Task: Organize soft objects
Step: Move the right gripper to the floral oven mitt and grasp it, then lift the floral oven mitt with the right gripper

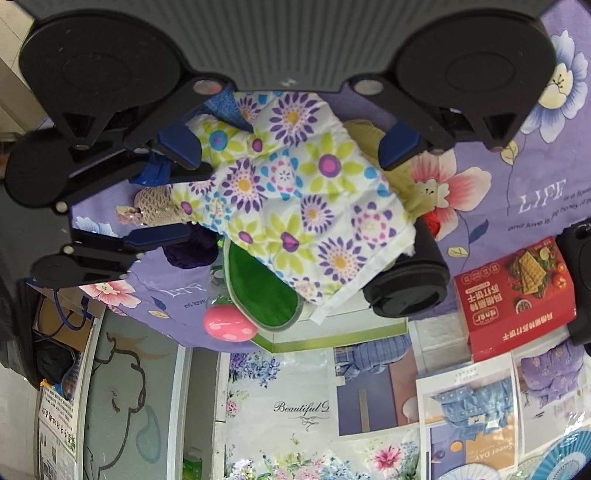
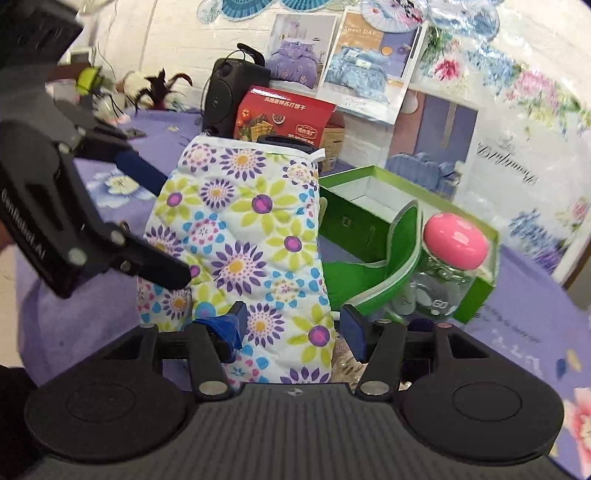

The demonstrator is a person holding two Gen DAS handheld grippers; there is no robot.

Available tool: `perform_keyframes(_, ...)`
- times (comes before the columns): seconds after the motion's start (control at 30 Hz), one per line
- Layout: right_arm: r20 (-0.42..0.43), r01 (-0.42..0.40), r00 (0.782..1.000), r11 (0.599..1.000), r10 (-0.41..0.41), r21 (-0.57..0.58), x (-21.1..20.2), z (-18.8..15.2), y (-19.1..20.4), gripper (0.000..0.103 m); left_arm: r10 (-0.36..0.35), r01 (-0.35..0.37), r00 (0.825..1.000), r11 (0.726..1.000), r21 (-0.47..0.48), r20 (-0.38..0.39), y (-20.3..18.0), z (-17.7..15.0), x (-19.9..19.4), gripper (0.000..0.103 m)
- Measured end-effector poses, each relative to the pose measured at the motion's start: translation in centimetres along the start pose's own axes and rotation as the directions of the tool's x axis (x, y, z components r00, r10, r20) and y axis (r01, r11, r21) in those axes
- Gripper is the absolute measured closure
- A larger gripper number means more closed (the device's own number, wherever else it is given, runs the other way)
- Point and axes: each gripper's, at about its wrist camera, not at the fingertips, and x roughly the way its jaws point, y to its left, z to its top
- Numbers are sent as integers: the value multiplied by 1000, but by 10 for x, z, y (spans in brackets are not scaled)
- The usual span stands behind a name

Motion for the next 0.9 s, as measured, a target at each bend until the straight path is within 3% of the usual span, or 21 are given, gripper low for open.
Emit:
perform_keyframes(0.1, -31, -117, 992, 991, 119, 61, 10, 2, -19, 60, -43, 42, 999, 998, -42, -11, 3, 4, 3, 2)
perform_keyframes(0.4, -28, -201, 979, 975, 204, 96, 16, -2, -20, 56, -54, 50, 998, 990, -135, -28, 12, 13, 12, 2)
perform_keyframes(0.6, -18, -189, 981, 980, 191, 67, 4, -5, -9, 55, -49, 43, 998, 985, -166, -32, 16, 19, 13, 2)
perform_keyframes(0.8, -62, -79, 995, 992, 73, -100, 15, -10, 20, 55, -10, 4, 999, 991, -131, -43, 8, 21, 15, 3)
perform_keyframes(0.87, -56, -49, 998, 988, 41, -149, 17, -12, 27, 55, 5, -11, 999, 994, -109, -53, 4, 21, 16, 12)
perform_keyframes(0.9, -51, -47, 998, 989, 40, -143, 18, -13, 27, 58, 10, -15, 998, 995, -97, -57, 2, 20, 16, 44)
